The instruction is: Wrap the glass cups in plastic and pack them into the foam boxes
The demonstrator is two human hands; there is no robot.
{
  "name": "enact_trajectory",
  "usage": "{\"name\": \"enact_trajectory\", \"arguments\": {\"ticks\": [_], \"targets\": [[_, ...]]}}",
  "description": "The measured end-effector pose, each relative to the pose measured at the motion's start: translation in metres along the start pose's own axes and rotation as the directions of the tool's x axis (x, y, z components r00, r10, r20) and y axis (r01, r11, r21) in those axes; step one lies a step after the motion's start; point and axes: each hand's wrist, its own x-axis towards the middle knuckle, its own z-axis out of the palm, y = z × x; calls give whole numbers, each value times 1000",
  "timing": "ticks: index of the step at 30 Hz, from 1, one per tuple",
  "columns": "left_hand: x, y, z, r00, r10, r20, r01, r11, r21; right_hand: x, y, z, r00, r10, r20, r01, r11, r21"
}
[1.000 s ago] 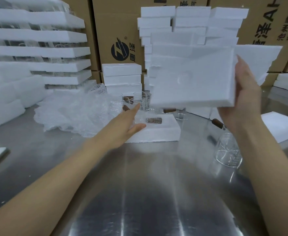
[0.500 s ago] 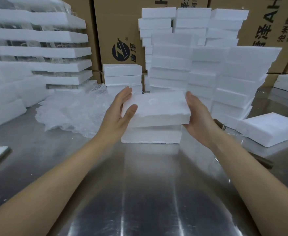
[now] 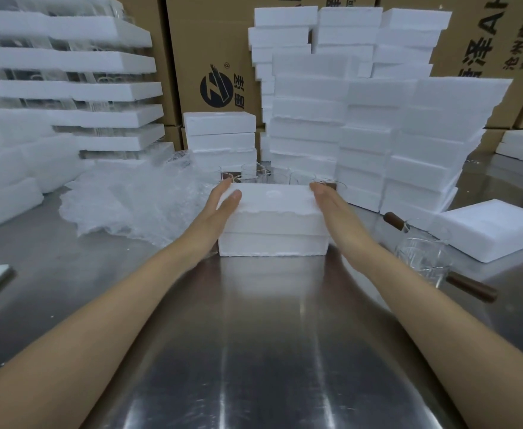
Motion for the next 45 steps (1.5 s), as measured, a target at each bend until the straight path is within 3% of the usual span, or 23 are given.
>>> {"name": "enact_trajectory", "arguments": {"ticks": [4,8,14,24,26,29,33,35,38,45], "targets": [[2,-8,-13,994,30,103,-45,987,152,-1,6,1,998,-25,56,26,1000,-5],[3,-7,-15,992,98,76,-107,986,131,-1,6,0,997,-62,52,65,995,-70],[5,-6,-14,997,58,58,-60,998,20,-1,7,0,996,-82,45,87,989,-123],[4,-6,-18,989,69,131,-89,985,151,0,7,1,996,-77,37,79,994,-73],[3,-5,-20,984,32,176,-49,995,92,0,7,1,997,-69,32,72,995,-73],[1,-3,-13,973,-65,221,104,980,-171,-2,7,1,997,-61,49,63,997,-41],[2,0,4,990,-88,108,125,909,-397,-9,5,1,994,-16,105,1,989,146],[1,3,7,991,-116,73,136,882,-451,-12,3,1,993,1,120,-30,970,241],[3,10,6,987,-152,56,159,848,-505,-13,-2,-1,994,-40,100,16,972,233],[-3,19,7,961,-214,173,275,790,-549,-14,-12,1,1000,-29,12,25,963,270]]}}
